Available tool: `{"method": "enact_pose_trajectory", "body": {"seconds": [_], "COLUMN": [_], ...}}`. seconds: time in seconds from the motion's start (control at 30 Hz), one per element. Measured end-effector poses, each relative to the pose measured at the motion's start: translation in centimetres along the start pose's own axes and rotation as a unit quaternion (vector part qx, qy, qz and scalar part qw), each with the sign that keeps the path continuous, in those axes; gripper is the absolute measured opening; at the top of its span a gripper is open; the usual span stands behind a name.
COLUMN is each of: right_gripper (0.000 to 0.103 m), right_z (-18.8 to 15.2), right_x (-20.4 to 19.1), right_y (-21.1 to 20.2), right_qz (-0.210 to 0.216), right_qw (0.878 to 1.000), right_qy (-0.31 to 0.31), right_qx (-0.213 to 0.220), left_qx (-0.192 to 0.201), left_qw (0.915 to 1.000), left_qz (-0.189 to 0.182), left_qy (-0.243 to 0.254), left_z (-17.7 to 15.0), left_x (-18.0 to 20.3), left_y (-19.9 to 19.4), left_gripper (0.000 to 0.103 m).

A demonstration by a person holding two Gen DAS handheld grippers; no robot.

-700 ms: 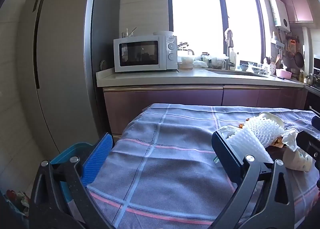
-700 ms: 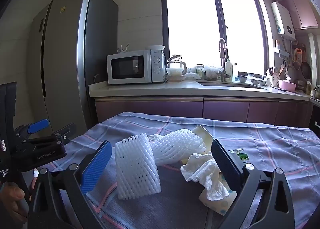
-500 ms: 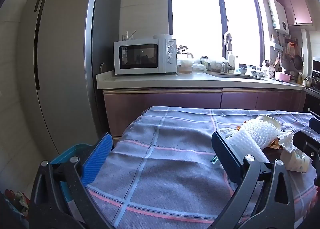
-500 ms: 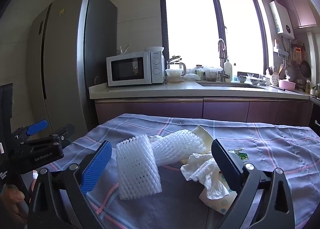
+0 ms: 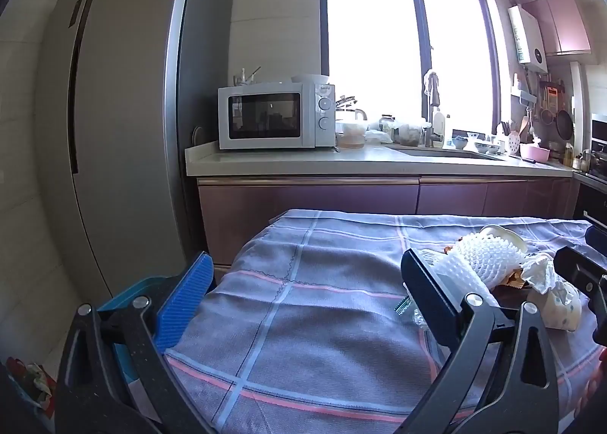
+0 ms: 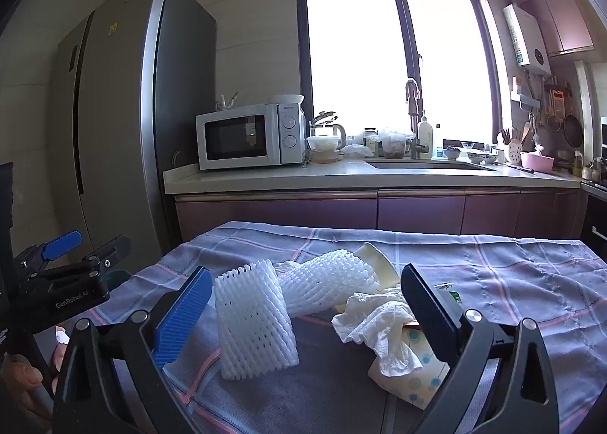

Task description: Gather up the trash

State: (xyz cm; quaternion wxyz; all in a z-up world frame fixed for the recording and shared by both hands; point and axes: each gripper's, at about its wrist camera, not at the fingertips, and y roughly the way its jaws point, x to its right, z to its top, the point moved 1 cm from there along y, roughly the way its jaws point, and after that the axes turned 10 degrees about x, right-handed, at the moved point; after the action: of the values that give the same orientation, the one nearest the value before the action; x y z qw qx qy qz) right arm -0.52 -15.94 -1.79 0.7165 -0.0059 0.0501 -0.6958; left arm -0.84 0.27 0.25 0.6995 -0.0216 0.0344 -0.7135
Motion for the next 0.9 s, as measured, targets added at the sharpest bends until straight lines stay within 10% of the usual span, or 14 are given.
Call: {"method": "enact_pose_trajectory", "body": {"seconds": [0.9], "right_gripper": [0.096], "right_z": [0.06], "right_x": [0.35], "right_y": [-0.38], "right_qz": [0.001], "right_qw": [1.0], "right_qy": [0.005], "right_qx": [0.001], "left_qx": [-0.002], "left_qw": [1.0], "left_qz": [-0.003], "left_qy": [-0.006], "left_z": [0.12], "left_x": [-0.12], "left_y": [0.08], "left_gripper": [0.098]}}
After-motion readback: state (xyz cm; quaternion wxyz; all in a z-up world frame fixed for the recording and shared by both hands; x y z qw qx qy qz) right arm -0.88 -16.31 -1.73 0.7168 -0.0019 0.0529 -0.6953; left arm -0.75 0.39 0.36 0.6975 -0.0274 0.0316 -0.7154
